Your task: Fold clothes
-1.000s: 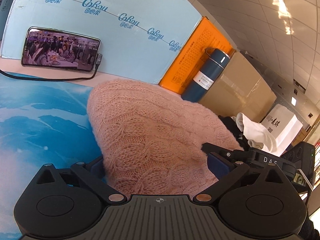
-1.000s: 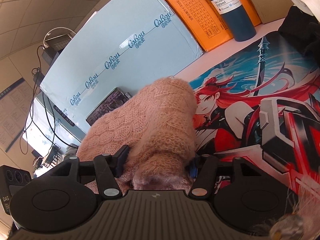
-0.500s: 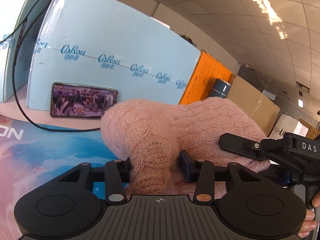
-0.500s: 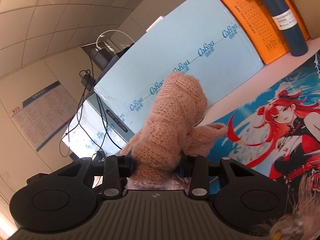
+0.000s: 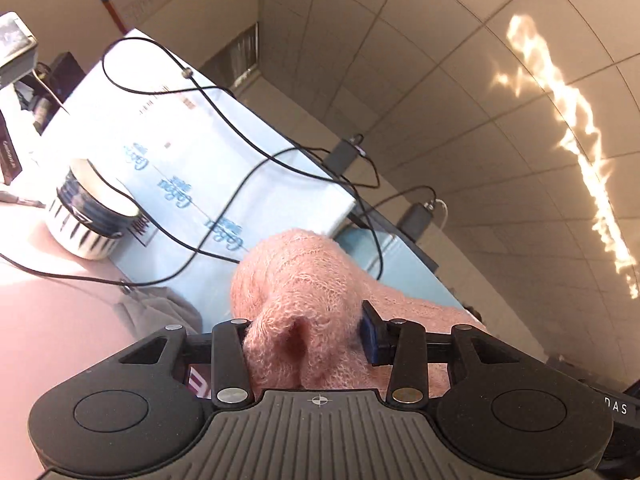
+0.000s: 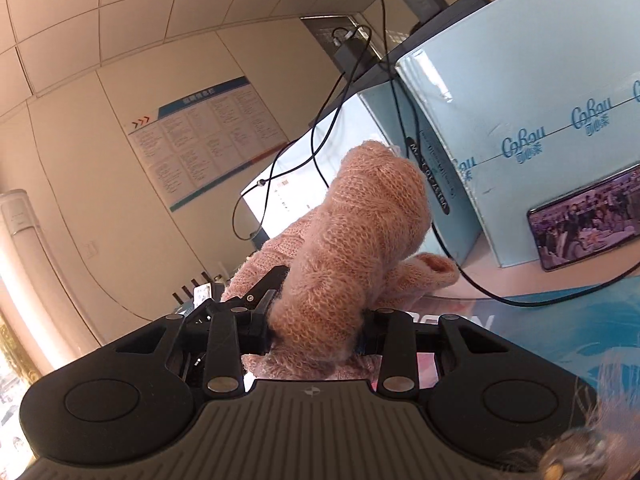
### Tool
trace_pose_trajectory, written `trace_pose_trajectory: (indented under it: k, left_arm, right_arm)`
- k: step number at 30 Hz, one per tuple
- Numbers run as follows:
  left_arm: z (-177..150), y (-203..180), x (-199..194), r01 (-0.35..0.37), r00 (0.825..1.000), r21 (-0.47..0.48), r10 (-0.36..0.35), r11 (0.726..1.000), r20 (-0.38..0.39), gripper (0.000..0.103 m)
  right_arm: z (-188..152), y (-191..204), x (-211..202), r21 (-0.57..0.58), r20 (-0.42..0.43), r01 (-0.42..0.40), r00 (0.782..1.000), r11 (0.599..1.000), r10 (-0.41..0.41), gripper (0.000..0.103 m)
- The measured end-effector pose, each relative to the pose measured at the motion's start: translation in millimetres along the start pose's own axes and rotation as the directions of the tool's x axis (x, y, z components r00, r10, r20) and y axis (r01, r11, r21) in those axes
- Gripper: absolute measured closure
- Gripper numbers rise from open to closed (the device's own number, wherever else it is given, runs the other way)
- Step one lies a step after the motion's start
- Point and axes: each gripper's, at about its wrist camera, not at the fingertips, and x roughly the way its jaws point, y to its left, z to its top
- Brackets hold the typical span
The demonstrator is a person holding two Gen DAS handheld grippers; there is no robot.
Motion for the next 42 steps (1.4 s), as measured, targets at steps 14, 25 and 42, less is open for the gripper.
trace_pose_trajectory:
  k: [14, 25, 42]
  left_arm:
    - [2.3, 53.5, 24.6, -0.433, 0.896, -0.066, 0.421, 0.899, -0.141, 0.058]
    - [-7.3, 38.3, 32.0, -0.570, 0.798, 0.067, 0.571, 0.819, -0.191, 0.008]
    - [-19.4, -42.3, 23.6, -0.551, 0.814, 0.345, 0.580, 0.760, 0.022, 0.000]
  right_arm:
    - [-22.9, -44.1, 121.3, -0.092, -0.195, 0.212, 0.954, 0.973, -0.226, 0.071]
    - [-33.4, -22.3, 76.5, -0.304, -0.092, 0.209, 0.965, 0.930, -0.247, 0.019]
    - [-35.2, -33.7, 17.2, -0.349, 0.084, 0.209, 0.978, 0.914, -0.191, 0.003]
